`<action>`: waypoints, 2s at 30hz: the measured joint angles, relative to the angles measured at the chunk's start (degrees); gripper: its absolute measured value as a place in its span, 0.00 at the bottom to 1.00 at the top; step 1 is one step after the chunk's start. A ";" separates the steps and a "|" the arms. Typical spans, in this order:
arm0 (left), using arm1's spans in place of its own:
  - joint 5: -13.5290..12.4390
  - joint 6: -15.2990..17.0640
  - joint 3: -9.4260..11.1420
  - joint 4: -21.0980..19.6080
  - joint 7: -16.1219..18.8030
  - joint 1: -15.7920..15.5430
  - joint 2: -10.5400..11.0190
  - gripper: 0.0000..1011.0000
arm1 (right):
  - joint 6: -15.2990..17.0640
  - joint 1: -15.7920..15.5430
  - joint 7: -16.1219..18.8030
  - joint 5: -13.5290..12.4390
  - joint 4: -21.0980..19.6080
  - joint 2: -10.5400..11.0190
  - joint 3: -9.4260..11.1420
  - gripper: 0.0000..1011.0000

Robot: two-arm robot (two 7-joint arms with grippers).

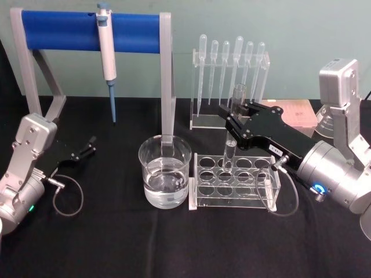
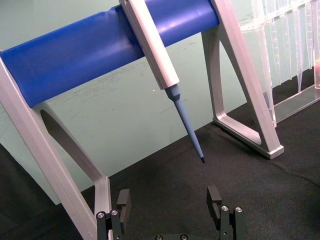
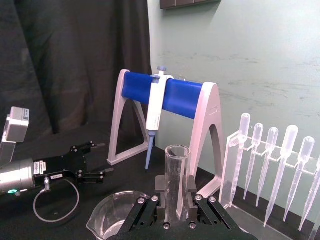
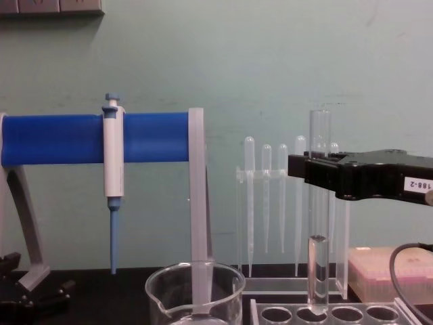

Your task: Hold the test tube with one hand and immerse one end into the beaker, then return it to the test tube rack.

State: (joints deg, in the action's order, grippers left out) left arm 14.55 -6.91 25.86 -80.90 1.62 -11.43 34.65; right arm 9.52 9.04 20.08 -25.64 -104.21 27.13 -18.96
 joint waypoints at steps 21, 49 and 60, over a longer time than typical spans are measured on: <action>0.00 0.00 0.00 0.00 0.00 0.00 0.00 0.99 | 0.00 0.00 0.00 0.00 0.00 0.00 0.00 0.22; 0.00 0.00 0.00 0.00 0.00 0.00 0.00 0.99 | 0.00 0.00 0.00 0.00 0.00 0.00 0.00 0.22; 0.00 0.00 0.00 0.00 0.00 0.00 0.00 0.99 | 0.00 0.00 0.01 0.00 0.00 0.00 0.00 0.22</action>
State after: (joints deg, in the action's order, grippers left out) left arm 14.55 -6.91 25.86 -80.90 1.62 -11.43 34.64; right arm 9.51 9.04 20.09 -25.64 -104.21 27.13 -18.96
